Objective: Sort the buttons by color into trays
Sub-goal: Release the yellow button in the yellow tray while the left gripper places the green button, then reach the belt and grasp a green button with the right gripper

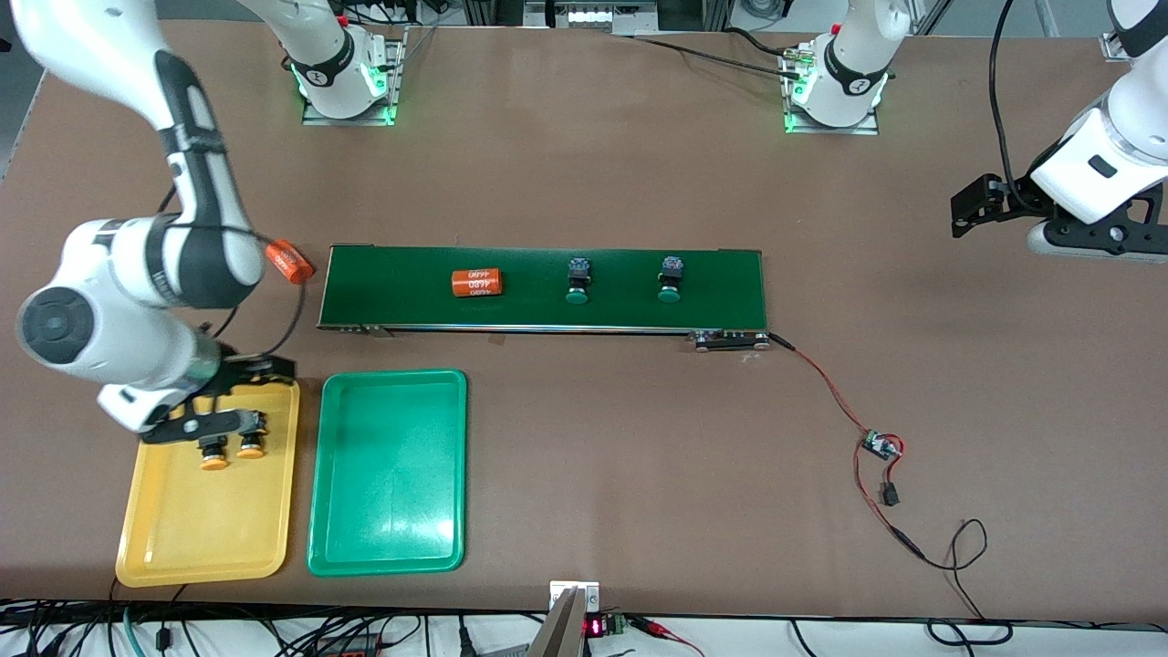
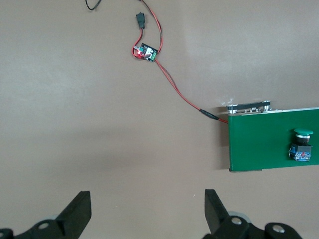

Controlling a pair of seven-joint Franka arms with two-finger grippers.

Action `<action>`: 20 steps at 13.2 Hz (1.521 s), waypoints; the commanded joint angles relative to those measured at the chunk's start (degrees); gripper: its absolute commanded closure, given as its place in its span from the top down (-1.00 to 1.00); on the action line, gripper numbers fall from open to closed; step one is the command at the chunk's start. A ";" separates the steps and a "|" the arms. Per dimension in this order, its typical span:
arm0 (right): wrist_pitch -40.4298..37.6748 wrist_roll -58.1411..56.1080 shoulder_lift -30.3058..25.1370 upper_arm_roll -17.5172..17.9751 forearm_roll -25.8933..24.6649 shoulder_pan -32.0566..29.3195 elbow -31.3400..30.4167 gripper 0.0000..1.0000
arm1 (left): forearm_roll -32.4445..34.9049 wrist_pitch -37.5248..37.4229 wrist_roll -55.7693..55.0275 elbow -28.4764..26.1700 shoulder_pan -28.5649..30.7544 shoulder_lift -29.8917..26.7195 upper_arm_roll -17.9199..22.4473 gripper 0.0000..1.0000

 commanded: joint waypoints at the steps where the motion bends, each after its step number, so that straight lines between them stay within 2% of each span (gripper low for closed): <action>1: -3.44 3.64 -3.22 -0.47 0.88 4.74 -2.06 1.00 | 0.93 0.04 0.47 0.33 -0.40 -0.63 0.44 1.00; 5: -6.17 15.76 -4.72 -0.47 0.89 13.00 -2.15 1.00 | 1.02 -1.19 0.91 0.77 -0.49 -0.72 -0.26 1.00; 9: -6.70 36.39 -4.99 -0.30 0.89 25.73 -1.89 1.00 | 1.02 -1.98 1.00 0.95 -0.49 -0.63 -0.18 1.00; 11: -6.53 39.95 -5.07 -0.21 0.89 29.17 -1.71 1.00 | 1.02 -2.25 1.00 0.95 -0.58 -0.72 -0.35 1.00; 16: -5.39 40.13 -4.99 -0.12 2.20 33.05 -5.74 1.00 | 1.02 -3.39 1.00 0.95 -0.58 -0.81 -0.35 1.00; 20: 1.46 42.67 -7.18 0.93 2.64 32.79 -13.04 1.00 | 1.02 -3.48 0.91 1.03 -0.58 -0.81 -0.44 1.00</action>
